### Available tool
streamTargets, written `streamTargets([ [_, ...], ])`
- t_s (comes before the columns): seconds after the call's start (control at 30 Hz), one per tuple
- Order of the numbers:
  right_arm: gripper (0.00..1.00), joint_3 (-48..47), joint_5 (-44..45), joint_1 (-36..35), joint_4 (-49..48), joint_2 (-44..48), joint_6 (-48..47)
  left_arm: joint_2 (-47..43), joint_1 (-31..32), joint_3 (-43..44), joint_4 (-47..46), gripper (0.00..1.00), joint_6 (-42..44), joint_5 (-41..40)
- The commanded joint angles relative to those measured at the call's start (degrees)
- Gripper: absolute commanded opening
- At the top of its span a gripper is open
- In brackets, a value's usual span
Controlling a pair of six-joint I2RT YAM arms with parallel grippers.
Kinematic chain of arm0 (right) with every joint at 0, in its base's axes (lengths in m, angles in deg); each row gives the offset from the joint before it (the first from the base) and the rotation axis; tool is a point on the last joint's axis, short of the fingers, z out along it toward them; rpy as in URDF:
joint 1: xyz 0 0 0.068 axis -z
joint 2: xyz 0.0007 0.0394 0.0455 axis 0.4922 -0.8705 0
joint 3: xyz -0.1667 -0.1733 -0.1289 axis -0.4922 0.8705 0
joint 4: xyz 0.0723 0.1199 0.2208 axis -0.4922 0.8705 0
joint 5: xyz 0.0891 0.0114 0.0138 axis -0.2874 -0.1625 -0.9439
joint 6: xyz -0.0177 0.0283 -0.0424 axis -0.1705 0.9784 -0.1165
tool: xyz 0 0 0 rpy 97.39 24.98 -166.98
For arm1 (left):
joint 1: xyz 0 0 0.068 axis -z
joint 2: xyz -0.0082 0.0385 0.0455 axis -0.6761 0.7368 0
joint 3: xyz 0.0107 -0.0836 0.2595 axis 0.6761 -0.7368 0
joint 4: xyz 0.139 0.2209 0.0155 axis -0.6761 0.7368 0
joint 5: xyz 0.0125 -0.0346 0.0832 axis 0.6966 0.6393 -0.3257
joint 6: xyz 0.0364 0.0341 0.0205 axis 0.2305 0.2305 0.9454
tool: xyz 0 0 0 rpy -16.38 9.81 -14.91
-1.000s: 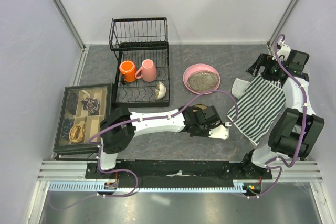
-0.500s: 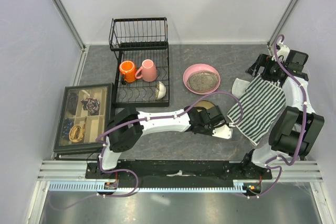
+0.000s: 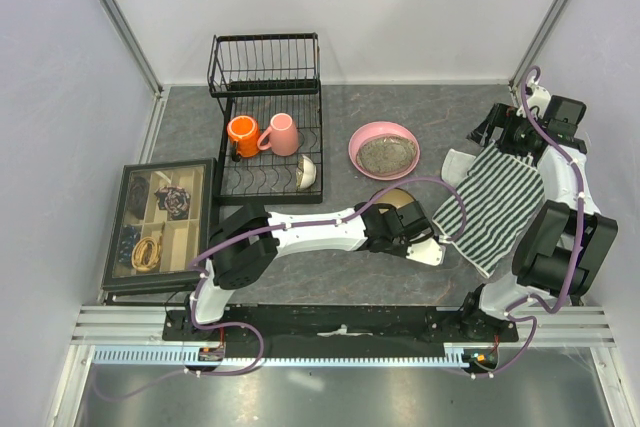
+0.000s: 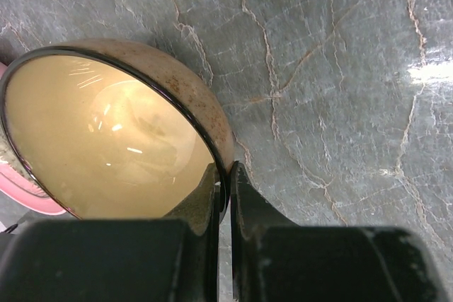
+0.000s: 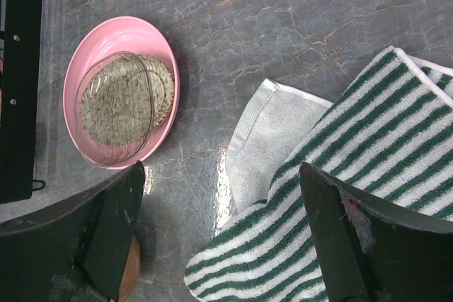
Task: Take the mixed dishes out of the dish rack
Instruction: Place the bowl at the center of the board.
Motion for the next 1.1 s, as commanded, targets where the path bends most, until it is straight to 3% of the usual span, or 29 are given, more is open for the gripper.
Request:
streamTargets([
  [0.0,0.98,-0.3,-1.4,-0.1,-0.4,-0.6,-0.9,-1.5,-0.2,3.4,-3.3,0.09,2.9,-3.3],
  [0.13,0.98,-0.3,-1.5,-0.1,-0.3,-0.7,-0.9,-2.2,-0.5,3.3,-3.2,0.21,2.9,-3.6],
  [0.4,0.98,-0.3,-1.5,-0.1,-0.3,-1.0,-1.0,-2.6,-0.8,3.2,-3.3,0.31,2.4,-4.2],
  [0.6,0.98,-0.5,-1.6,-0.1,0.0,-1.5,-1.0,-4.3,-1.2,3.3,-3.4,0.46,1.5,-4.3],
  [0.93,0.98,-0.6,-1.6,-0.1,0.2,-2.0,-1.0,-13.1,-2.5,3.2,-3.2,0.74,-1.6,-1.9],
  [1.07,0.98,-0.7,-1.5,-0.1,0.2,-2.0,-1.0,-17.0,-5.9,2.7,-3.3,0.79,-4.8,0.4],
])
